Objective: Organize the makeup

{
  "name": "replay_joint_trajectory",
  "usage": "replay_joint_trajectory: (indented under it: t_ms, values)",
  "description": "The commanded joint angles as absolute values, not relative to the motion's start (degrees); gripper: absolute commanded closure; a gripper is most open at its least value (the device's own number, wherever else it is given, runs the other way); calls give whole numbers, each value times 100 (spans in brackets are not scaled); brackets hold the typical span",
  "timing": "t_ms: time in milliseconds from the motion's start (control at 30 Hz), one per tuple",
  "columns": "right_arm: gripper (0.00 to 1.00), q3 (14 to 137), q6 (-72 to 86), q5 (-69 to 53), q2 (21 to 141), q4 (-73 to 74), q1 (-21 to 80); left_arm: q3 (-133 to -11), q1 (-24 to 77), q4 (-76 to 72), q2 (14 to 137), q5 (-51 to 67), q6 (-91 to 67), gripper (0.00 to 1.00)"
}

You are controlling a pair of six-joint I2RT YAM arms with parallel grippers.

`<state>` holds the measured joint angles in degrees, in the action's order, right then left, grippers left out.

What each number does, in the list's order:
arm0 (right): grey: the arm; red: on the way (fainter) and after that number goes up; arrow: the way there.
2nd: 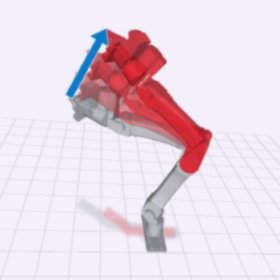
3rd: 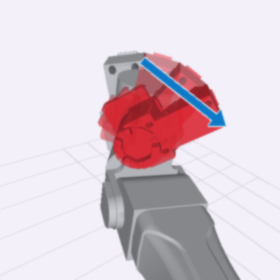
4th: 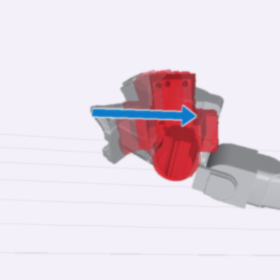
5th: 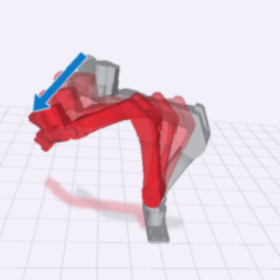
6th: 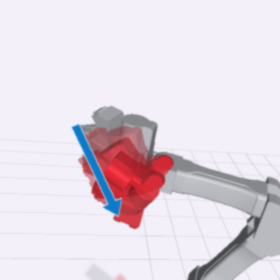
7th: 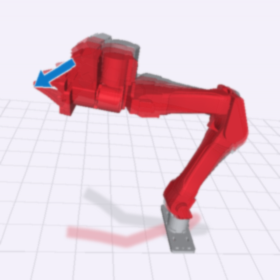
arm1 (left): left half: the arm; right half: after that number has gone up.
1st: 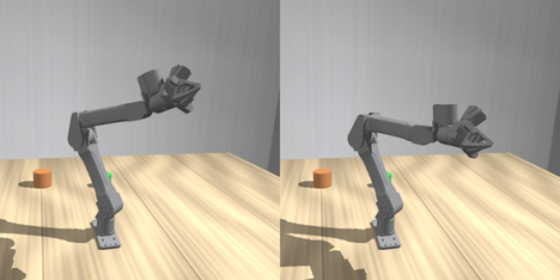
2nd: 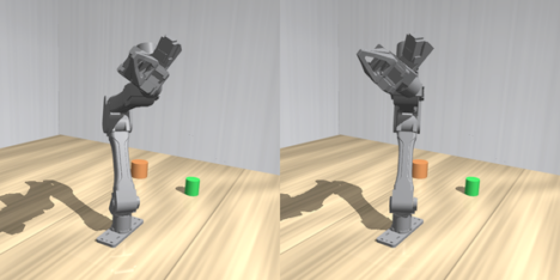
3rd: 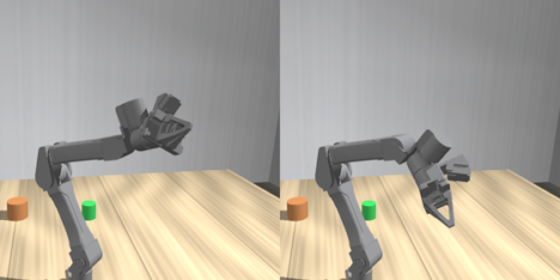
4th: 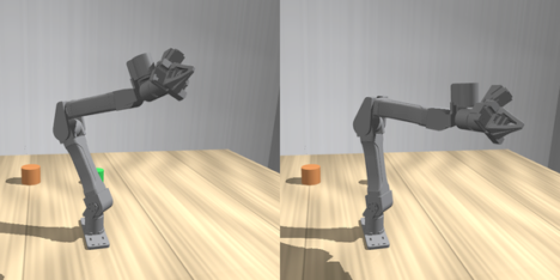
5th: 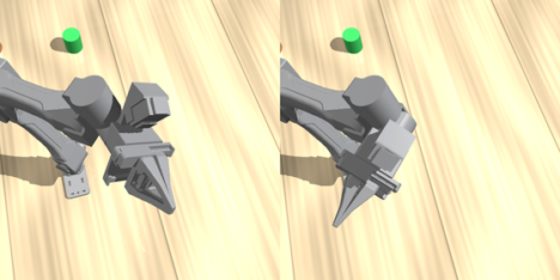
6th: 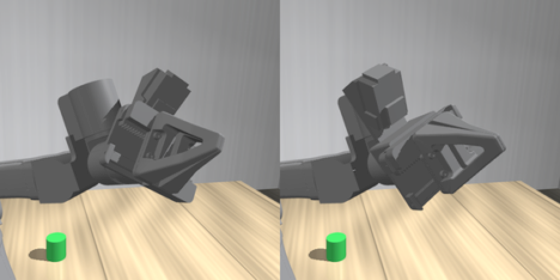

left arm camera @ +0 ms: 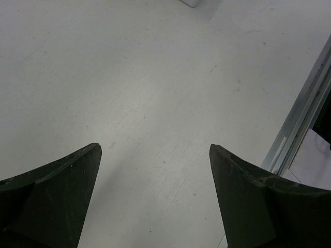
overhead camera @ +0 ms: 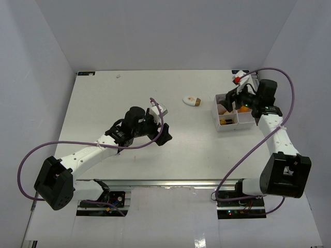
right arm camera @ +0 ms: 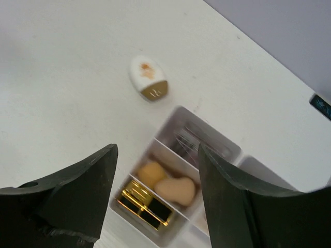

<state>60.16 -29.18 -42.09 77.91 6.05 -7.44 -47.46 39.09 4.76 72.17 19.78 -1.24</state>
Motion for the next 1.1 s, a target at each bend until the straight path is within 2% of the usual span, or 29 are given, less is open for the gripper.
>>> replay_joint_trajectory:
  t_ms: [0, 100, 200, 333, 600, 867, 1067]
  values:
    - [21, 6146, -3120, -3423, 7791, 757, 359, -4834, 3894, 519, 6882, 1486, -79, 3]
    - [7, 7015, -3016, -2542, 8742, 1289, 1061, -4825, 3873, 542, 6765, 1263, -100, 2]
    - [2, 8085, -2734, -1718, 9763, 2084, 1402, -4811, 3844, 554, 6673, 1123, -113, 2]
    - [10, 9543, -2566, -1373, 11216, 2691, 1581, -4781, 3775, 536, 6679, 1011, -97, 2]
    - [10, 10864, -2858, -807, 12730, 2931, 1784, -4878, 3619, 624, 6904, 1173, -123, 2]
    - [10, 11629, -3238, -954, 13485, 3249, 1785, -4913, 3560, 659, 7006, 1336, -150, 2]
    - [7, 11580, -3422, -1392, 13585, 3429, 1794, -4914, 3551, 650, 7031, 1400, -183, 2]
